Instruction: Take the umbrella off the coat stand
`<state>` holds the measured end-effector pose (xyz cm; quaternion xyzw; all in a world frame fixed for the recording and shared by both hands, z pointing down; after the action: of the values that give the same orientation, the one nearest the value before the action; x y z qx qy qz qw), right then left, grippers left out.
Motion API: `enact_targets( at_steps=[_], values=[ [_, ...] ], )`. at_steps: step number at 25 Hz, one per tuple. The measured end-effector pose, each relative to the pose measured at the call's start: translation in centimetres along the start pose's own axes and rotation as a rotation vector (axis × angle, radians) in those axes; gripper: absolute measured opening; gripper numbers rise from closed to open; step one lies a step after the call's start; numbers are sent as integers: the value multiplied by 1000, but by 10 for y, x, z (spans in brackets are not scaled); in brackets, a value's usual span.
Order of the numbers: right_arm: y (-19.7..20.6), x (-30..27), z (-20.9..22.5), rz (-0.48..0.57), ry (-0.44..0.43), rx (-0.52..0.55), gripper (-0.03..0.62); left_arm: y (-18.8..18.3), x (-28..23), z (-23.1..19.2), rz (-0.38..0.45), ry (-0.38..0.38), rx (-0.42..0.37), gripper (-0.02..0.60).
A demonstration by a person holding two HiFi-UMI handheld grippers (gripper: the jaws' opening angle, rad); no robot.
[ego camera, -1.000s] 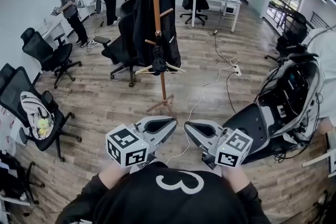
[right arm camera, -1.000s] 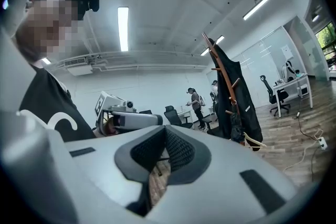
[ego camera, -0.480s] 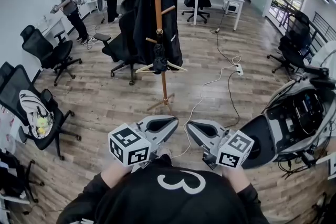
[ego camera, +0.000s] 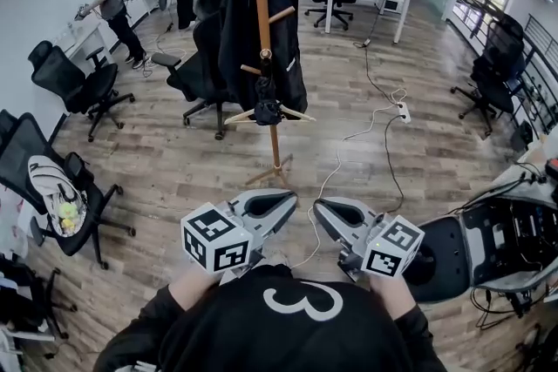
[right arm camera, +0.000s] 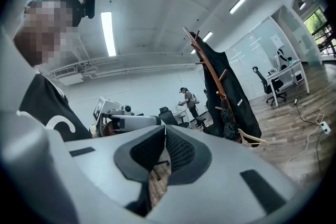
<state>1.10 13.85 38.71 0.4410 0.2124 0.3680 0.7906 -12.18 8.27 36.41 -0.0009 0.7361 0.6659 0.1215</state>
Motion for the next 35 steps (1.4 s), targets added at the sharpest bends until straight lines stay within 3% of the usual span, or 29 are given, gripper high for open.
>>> enact_targets(
  at_steps=[5, 17, 26, 35],
  values=[
    [-28, -22, 48, -2, 32, 9, 28, -9, -35, -47, -3, 1, 18, 20],
    [-52, -113, 108, -17, 31, -9, 28, -7, -48, -159, 6, 0, 29, 20],
    [-57, -136, 147, -50, 26, -50, 28, 4, -64, -206, 14, -61, 105, 20],
    [-91, -167, 175, -136, -79, -6, 28, -8, -76, -233, 6, -185, 126, 20]
  ],
)
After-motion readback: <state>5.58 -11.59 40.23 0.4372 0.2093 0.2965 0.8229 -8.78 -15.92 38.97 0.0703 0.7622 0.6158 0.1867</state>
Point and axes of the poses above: the fingertips, and each gripper's own axes: x backward along the fingers, z to its right, y out of its underside, the point moved 6 cm from there along x, backward along the fingers, and after that the axes turned 12 degrees about -x, right-handed, at the moved point
